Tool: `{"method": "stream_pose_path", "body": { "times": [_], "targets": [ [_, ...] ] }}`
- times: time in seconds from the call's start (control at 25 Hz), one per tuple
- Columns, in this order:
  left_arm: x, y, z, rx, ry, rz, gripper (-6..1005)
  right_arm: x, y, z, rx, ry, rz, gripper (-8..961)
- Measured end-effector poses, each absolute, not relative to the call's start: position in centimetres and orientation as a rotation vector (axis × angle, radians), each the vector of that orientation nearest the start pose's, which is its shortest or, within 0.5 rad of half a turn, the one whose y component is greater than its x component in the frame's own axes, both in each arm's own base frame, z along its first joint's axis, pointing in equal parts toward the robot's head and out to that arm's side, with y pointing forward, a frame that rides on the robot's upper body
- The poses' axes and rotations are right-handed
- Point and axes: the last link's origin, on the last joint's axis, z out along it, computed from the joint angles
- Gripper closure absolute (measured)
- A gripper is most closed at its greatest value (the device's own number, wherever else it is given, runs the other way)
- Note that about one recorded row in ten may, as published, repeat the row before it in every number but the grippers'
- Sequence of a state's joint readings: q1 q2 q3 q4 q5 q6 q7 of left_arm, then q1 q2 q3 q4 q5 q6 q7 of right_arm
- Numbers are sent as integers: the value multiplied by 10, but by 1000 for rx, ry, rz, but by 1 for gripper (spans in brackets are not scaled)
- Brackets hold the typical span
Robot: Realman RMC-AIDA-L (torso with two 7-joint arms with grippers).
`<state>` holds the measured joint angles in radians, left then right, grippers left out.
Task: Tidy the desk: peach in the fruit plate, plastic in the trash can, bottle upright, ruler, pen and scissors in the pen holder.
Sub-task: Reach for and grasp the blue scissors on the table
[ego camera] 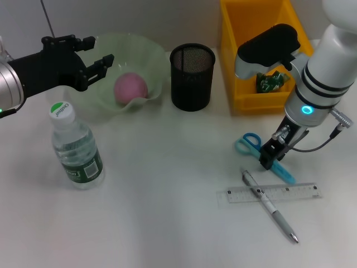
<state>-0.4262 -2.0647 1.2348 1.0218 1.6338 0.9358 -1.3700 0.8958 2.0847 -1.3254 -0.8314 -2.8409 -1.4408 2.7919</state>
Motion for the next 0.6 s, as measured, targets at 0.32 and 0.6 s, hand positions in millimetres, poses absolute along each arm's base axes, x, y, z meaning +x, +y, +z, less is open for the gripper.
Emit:
{"method": "stream_pose_path", "body": {
  "times": [0.32, 0.6],
  "targets": [
    [-210, 394, 19, -2381, -213, -467, 499, 205, 392, -30, -2309, 1209, -801, 654],
    [-210, 394, 19, -2382, -214, -466, 500, 205, 392, -31, -2308, 1210, -796, 668]
  ]
}}
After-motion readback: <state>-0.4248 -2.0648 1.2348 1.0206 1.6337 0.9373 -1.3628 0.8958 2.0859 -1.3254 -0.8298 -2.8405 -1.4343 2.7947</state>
